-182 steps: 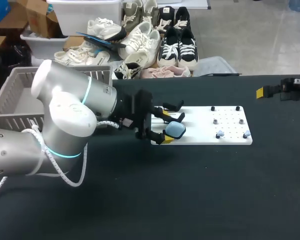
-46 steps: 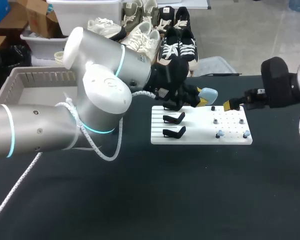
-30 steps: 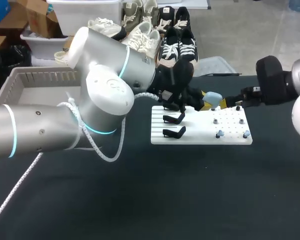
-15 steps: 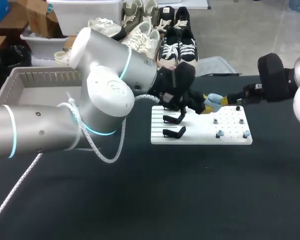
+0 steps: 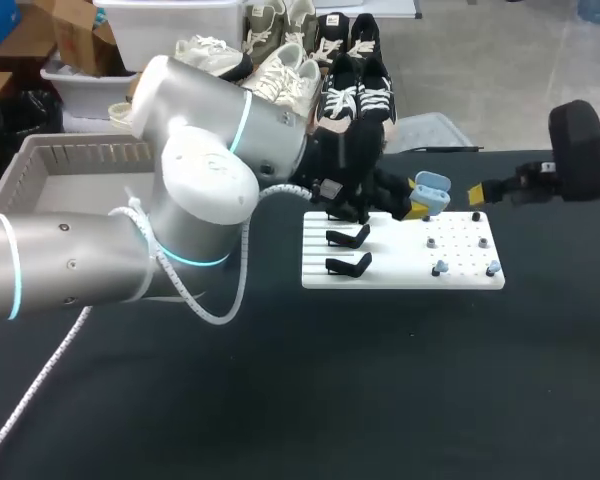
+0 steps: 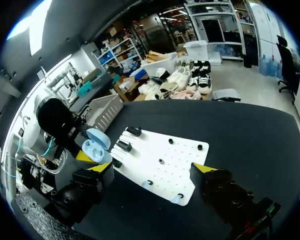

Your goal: Pick up each earbud case from the left stands, insert the matching earbuds, close the lid, and place the case in the box.

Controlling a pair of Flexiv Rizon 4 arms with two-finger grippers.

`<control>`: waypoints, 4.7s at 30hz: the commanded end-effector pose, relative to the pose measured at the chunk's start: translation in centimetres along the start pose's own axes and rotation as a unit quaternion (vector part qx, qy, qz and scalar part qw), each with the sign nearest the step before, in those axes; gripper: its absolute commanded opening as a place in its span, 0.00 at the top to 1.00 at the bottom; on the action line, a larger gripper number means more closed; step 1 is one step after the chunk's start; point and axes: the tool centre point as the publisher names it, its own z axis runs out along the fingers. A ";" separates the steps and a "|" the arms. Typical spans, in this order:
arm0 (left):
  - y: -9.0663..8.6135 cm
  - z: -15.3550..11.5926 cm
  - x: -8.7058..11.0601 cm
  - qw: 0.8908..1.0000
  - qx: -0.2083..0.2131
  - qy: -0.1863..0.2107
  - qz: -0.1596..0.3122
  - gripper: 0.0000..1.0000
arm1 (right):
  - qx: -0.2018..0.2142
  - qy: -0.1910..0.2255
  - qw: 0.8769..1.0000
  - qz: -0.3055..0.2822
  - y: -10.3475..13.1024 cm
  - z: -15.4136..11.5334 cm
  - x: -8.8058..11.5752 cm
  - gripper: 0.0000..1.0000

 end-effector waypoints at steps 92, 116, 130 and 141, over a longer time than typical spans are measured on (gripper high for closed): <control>-0.8 -2.0 2.0 0.991 -0.063 -0.122 0.004 1.00 | 0.229 0.284 0.909 -0.198 -4.3 1.9 9.6 0.00; -0.8 -2.0 2.0 0.991 -0.063 -0.122 0.004 1.00 | 0.224 0.296 0.909 -0.190 -4.4 4.6 9.1 0.34; -0.8 -2.0 2.0 0.991 -0.063 -0.122 0.004 1.00 | 0.229 0.304 0.906 -0.184 -4.4 4.6 9.2 0.50; -0.8 -2.0 2.0 0.991 -0.063 -0.122 0.004 1.00 | 0.230 0.304 0.908 -0.175 -4.6 4.5 9.6 0.57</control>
